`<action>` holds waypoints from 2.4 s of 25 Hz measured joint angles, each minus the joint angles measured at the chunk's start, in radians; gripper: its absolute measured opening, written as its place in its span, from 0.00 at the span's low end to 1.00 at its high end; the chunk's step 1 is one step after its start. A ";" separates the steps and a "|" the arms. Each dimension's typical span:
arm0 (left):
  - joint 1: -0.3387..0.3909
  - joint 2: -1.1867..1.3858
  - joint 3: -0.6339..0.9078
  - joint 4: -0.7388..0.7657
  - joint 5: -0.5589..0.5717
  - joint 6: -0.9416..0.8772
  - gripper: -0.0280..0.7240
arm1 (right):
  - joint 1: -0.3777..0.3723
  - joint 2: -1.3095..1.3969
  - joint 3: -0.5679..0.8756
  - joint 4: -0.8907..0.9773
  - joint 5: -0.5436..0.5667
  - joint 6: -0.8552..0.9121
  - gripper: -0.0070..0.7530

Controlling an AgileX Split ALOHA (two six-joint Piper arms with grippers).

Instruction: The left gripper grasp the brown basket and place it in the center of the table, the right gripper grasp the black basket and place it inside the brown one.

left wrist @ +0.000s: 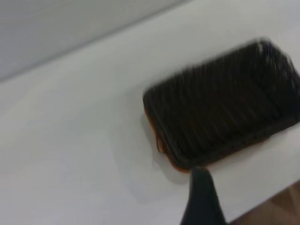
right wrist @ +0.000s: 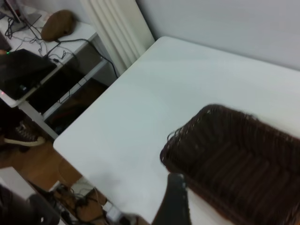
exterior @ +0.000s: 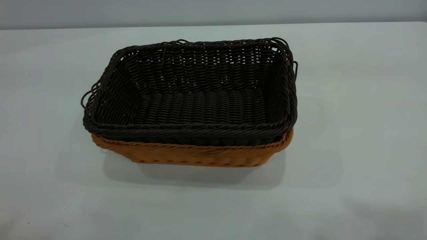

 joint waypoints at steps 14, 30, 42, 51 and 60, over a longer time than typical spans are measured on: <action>0.000 -0.526 0.476 0.070 0.000 -0.171 0.67 | 0.000 -0.586 0.352 -0.469 0.006 0.188 0.78; 0.000 -0.661 0.614 0.257 0.000 -0.221 0.67 | 0.113 -0.831 0.548 -0.808 -0.078 0.411 0.78; 0.000 -0.726 0.614 0.220 0.000 -0.241 0.67 | 0.114 -0.831 0.563 -0.777 -0.110 0.487 0.78; 0.000 -0.726 0.732 0.216 -0.038 -0.266 0.67 | 0.114 -0.831 0.563 -0.777 -0.113 0.488 0.78; 0.000 -0.726 0.744 0.207 -0.054 -0.266 0.67 | 0.114 -0.831 0.563 -0.777 -0.113 0.489 0.78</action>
